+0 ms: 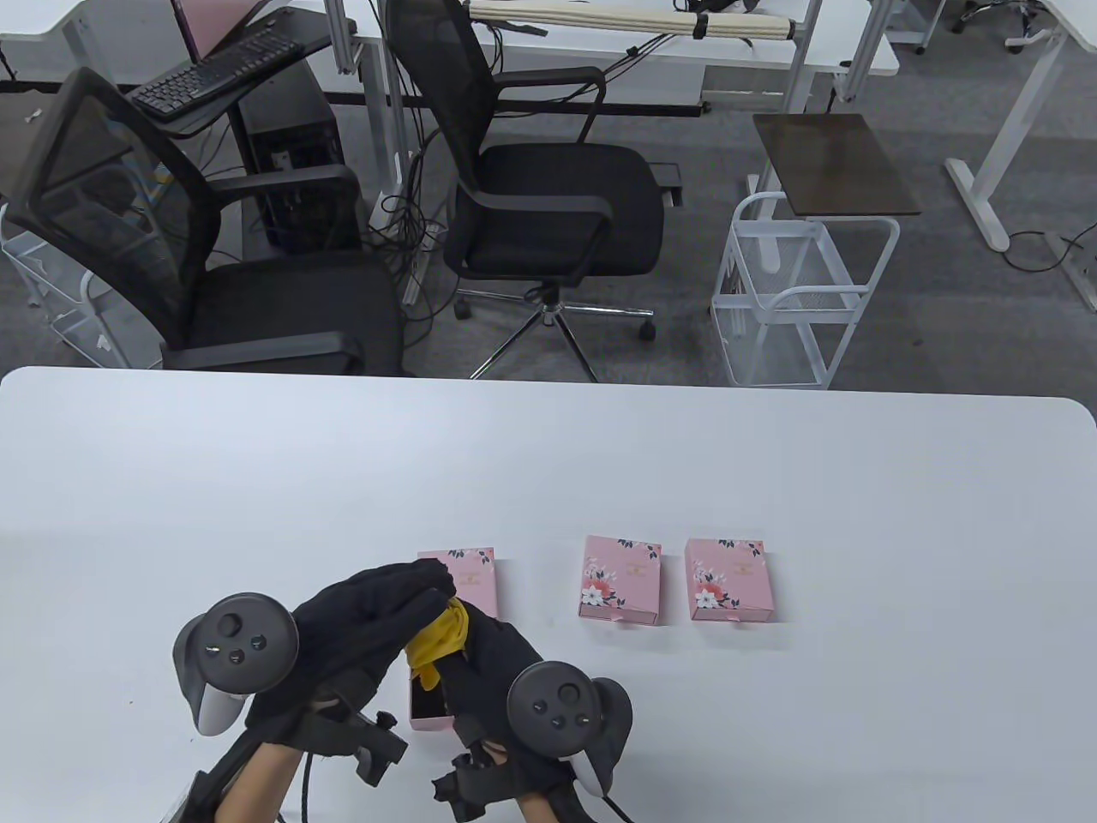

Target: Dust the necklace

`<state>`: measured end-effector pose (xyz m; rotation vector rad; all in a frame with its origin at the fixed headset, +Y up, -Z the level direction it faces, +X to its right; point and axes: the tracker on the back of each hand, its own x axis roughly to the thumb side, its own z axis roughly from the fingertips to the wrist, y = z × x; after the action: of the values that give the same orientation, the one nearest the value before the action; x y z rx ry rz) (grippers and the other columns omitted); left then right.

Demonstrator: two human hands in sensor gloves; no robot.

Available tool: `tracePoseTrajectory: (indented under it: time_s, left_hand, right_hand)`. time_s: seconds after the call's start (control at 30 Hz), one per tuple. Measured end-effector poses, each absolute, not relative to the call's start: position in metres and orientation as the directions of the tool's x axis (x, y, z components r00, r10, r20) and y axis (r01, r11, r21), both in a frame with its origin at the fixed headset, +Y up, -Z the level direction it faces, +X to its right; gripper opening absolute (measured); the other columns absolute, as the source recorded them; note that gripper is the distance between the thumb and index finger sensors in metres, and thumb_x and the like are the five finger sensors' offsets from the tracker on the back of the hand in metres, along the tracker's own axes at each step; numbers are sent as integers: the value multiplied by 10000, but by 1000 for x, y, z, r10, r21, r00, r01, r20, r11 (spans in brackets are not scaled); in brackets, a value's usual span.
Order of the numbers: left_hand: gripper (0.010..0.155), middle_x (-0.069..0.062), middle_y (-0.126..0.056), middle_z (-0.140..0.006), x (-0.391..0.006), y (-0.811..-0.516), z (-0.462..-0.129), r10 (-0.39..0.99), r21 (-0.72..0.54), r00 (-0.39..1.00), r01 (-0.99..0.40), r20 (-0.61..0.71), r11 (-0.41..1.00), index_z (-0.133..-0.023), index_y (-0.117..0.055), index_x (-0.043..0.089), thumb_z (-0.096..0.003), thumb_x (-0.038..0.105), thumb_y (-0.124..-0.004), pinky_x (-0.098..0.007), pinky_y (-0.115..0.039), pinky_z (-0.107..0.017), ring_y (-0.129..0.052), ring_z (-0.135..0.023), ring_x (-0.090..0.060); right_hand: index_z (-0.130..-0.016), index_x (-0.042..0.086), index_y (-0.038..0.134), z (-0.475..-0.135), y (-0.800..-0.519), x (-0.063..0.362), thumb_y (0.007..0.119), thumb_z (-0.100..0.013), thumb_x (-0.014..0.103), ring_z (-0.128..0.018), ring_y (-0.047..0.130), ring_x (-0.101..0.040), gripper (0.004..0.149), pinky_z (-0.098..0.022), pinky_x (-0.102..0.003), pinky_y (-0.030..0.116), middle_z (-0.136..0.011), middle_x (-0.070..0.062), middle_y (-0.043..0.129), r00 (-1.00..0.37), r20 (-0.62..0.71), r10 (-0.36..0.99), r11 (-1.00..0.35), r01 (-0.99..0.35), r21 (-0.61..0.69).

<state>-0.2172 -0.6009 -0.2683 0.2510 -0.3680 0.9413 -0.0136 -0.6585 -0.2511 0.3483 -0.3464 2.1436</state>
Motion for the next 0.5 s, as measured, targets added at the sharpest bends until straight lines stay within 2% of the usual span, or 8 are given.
tracePoseTrajectory:
  time_s: [0.17,0.37,0.5]
  left_hand:
    - [362,-48,-1008,-893,-215,-601,-267,728,53,543,-814,419,578,-831,-962,256,-543,460,-878,-474,-832,-570,-968,-797,-262]
    - [362,-45,-1011,-887,-214,-602,-267,733,48,535,-820,419,571,-832,-961,258,-545,462,-876,-473,-832,-569,-971,-792,-258]
    - [362,-45,-1013,-885,-213,-601,-266,728,49,540,-816,422,576,-832,-960,258,-543,462,-878,-470,-834,-567,-972,-790,-257]
  right_hand:
    - [-981,119,748,-252,-660,-13,809,-612,276,-605,939,-367,406,-528,-512,781,-792,-141,933,-528,364,767,-534,-840,-94]
    - [-920,113,793,-252,-663,-12,798,-587,358,-558,949,-339,413,-507,-497,791,-725,-98,954,-528,353,772,-526,-843,-112]
    - [-952,109,766,-252,-663,-13,788,-611,314,-593,939,-359,399,-523,-509,780,-772,-126,936,-532,359,767,-539,-837,-90]
